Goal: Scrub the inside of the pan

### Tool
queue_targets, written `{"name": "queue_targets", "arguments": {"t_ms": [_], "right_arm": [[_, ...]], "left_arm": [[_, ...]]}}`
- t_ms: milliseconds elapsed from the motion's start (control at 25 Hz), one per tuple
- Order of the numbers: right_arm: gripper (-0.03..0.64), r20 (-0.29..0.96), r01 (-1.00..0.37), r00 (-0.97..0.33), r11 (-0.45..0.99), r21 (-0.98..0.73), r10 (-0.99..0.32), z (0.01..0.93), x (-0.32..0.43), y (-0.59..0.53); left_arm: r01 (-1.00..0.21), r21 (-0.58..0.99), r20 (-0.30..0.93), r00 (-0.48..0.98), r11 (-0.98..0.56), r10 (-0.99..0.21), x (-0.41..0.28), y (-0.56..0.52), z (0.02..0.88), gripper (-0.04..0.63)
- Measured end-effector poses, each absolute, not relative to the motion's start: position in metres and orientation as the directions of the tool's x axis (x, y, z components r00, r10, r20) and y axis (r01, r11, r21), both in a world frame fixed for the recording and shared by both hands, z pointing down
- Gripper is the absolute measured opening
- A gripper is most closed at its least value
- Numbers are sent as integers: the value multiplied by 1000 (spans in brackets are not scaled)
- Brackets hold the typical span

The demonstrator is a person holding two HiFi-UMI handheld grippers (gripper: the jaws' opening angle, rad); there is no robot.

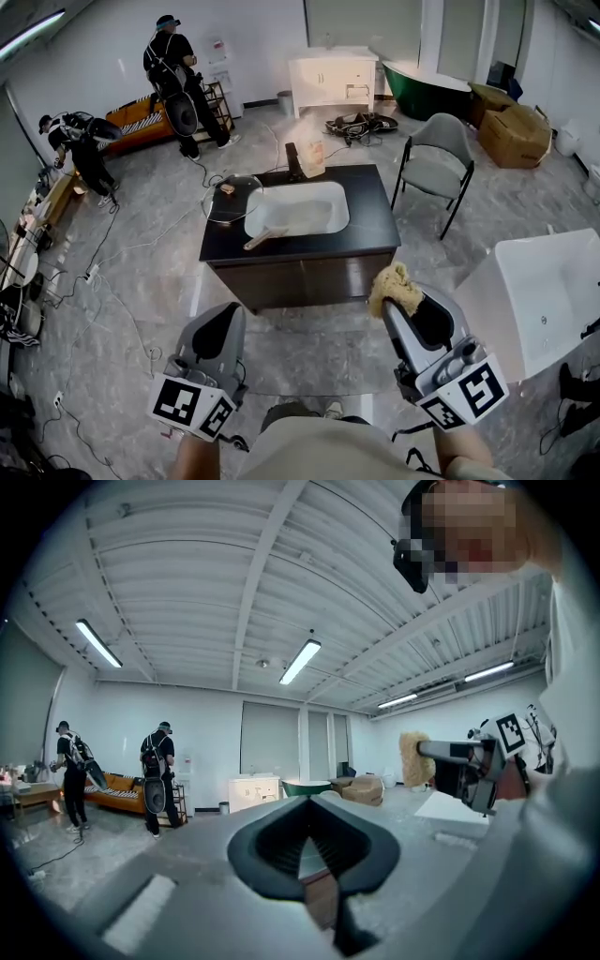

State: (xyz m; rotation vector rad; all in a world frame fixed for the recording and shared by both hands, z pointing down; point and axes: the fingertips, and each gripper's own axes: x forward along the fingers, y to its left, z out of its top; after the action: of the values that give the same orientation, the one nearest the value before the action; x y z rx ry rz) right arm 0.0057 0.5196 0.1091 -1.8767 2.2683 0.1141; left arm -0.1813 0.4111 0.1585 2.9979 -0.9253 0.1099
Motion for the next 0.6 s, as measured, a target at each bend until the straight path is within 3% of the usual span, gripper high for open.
{"name": "queue_targets", "arguments": {"t_ms": [600], "right_arm": [[130, -167, -968, -222, 238, -78, -961, 127, 23, 492]], "left_arm": [[-594, 2, 69, 803, -804, -593, -161, 393, 169, 2]]}}
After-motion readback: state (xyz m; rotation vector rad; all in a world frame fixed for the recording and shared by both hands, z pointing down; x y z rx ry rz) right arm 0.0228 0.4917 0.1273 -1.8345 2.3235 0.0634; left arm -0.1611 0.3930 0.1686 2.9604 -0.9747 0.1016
